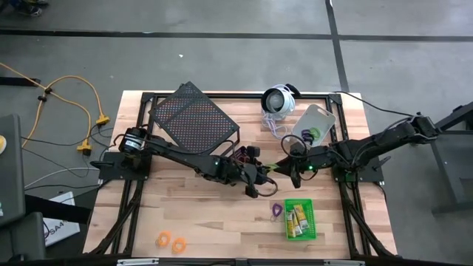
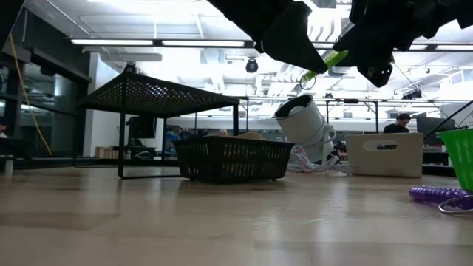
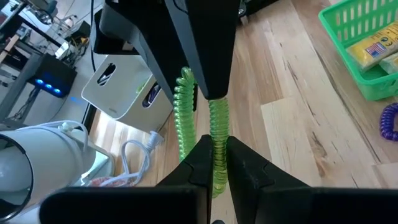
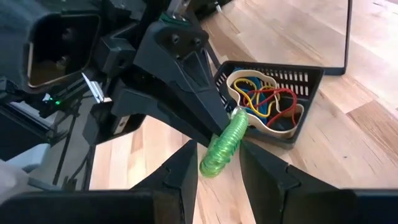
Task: Pick & Place Office Desk Supplies
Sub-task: Put the green spring keychain into the white bin
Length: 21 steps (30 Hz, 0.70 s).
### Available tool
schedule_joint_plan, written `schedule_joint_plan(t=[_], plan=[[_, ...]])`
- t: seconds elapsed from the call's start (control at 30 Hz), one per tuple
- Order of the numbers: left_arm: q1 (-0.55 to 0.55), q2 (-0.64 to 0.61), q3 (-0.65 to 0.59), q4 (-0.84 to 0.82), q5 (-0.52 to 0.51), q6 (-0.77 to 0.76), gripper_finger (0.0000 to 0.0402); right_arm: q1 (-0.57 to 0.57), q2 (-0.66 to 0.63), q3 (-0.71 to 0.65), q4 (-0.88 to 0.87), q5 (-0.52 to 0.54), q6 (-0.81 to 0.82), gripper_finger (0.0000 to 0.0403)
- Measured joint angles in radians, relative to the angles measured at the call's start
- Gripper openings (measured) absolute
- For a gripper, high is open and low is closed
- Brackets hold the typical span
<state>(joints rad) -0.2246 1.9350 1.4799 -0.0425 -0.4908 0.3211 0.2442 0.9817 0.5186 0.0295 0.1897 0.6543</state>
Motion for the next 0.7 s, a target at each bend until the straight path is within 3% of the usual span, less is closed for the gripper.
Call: schedule_joint_plan(t=[0.7], plan=[[0.000,0.000,0.000,0.055,-0.002,0.032,0.0024,0.000,0.000,0.000,0.066,-0.015,0.004,0.0102]])
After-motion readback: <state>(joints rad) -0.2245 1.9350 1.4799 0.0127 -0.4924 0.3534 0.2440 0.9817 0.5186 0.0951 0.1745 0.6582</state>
